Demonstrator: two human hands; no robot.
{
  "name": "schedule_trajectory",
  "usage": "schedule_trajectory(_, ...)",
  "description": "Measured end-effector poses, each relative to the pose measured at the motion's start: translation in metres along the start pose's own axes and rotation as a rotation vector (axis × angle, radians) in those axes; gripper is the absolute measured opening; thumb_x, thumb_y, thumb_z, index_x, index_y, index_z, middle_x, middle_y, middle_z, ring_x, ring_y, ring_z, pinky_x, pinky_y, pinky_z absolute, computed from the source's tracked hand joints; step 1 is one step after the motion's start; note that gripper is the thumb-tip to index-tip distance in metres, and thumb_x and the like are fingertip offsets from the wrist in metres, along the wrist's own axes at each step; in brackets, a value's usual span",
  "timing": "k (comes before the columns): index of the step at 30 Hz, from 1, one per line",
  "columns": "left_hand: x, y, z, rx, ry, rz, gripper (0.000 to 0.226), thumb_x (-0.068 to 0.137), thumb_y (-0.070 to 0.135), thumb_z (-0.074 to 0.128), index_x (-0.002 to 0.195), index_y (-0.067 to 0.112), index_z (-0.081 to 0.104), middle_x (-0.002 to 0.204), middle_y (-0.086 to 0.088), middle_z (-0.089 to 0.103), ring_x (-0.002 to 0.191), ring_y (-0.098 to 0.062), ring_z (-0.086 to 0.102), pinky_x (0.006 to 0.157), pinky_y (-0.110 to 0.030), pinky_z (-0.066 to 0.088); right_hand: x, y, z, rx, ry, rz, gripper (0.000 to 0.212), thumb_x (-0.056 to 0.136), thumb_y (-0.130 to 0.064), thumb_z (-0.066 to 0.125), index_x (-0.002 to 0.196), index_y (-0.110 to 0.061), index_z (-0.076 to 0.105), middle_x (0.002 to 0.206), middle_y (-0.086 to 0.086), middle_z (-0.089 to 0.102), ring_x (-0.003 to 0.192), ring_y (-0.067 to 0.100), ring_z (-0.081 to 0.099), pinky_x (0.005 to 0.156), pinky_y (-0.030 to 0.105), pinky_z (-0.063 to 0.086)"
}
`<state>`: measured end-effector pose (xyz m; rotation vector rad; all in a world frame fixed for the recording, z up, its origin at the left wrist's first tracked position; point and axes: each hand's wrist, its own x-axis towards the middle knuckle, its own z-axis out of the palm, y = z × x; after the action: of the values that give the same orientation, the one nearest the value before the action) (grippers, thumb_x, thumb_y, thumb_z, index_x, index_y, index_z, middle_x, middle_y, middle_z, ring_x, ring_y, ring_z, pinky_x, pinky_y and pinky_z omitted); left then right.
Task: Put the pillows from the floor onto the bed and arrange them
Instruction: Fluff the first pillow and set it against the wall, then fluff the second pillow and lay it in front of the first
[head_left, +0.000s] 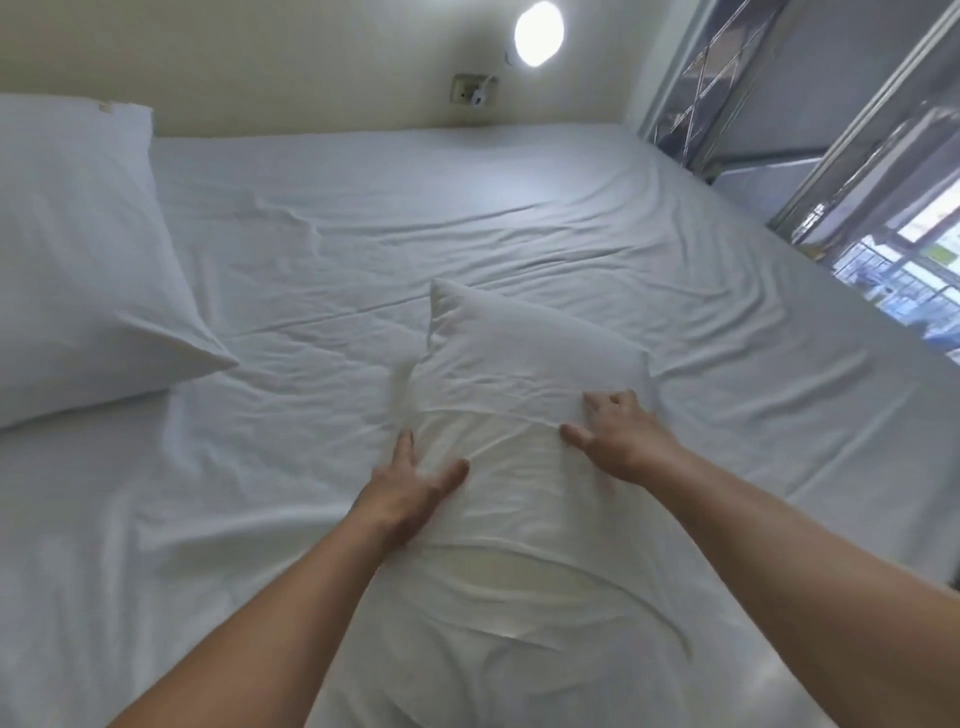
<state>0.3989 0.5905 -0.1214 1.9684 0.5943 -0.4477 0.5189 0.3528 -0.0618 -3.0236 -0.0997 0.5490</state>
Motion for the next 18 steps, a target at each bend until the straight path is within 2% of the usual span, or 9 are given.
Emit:
schedule_trajectory(2, -0.014, -0.006, 0.018, -0.035, 0.055, -0.046, 0.108, 0.068, 0.076, 0.056, 0.15, 0.029, 0.005, 0.152, -0.016, 0.032, 0.134, -0.034, 0.038, 0.109, -0.041, 0.029, -0.017, 0.04, 0.015, 0.09, -0.061, 0.058, 0.083, 0.079, -0.071, 0.047, 0.146, -0.027, 0.027, 0.148, 0.018, 0.029, 0.134, 0.037, 0.033, 0.11, 0.044, 0.028)
schedule_trajectory(5, -0.024, -0.014, 0.026, -0.072, 0.127, -0.091, 0.113, 0.063, 0.079, 0.058, 0.15, 0.026, 0.006, 0.148, -0.016, 0.038, 0.13, -0.035, 0.043, 0.109, -0.044, 0.033, -0.034, 0.057, 0.04, 0.227, -0.109, 0.051, 0.096, 0.074, -0.076, 0.047, 0.151, -0.031, 0.012, 0.156, 0.019, 0.018, 0.142, 0.031, 0.021, 0.114, 0.041, 0.02)
schedule_trajectory(7, -0.023, -0.02, 0.032, -0.088, 0.189, -0.122, 0.113, 0.058, 0.078, 0.061, 0.145, 0.019, 0.019, 0.141, -0.014, 0.048, 0.123, -0.034, 0.049, 0.105, -0.046, 0.037, -0.041, 0.048, 0.06, 0.331, -0.118, 0.052, 0.104, 0.066, -0.083, 0.047, 0.15, -0.037, 0.007, 0.159, 0.017, 0.009, 0.145, 0.029, 0.016, 0.115, 0.041, 0.017)
schedule_trajectory(10, -0.018, -0.032, 0.04, -0.041, 0.285, -0.176, 0.103, 0.057, 0.076, 0.065, 0.133, 0.013, 0.035, 0.131, -0.012, 0.056, 0.116, -0.032, 0.055, 0.096, -0.041, 0.043, -0.045, 0.031, 0.09, 0.412, -0.071, 0.062, 0.112, 0.057, -0.09, 0.045, 0.15, -0.041, 0.006, 0.159, 0.019, 0.007, 0.144, 0.033, 0.018, 0.115, 0.041, 0.016)
schedule_trajectory(14, -0.02, -0.024, 0.025, -0.137, 0.371, -0.031, 0.065, 0.066, 0.052, 0.075, 0.11, 0.01, 0.054, 0.109, -0.012, 0.066, 0.098, -0.031, 0.061, 0.087, -0.039, 0.048, -0.043, 0.02, 0.097, 0.464, 0.018, 0.066, 0.105, 0.063, -0.086, 0.046, 0.15, -0.037, 0.012, 0.155, 0.022, 0.017, 0.142, 0.036, 0.023, 0.114, 0.044, 0.018)
schedule_trajectory(18, -0.051, 0.047, -0.026, -0.139, 0.492, 0.218, 0.044, 0.07, 0.039, 0.073, 0.101, 0.012, 0.057, 0.095, -0.009, 0.067, 0.088, -0.03, 0.063, 0.083, -0.044, 0.051, -0.046, -0.009, 0.053, 0.625, 0.078, 0.001, 0.083, 0.083, -0.072, 0.041, 0.151, -0.031, 0.017, 0.156, 0.021, 0.02, 0.141, 0.033, 0.026, 0.114, 0.042, 0.019)
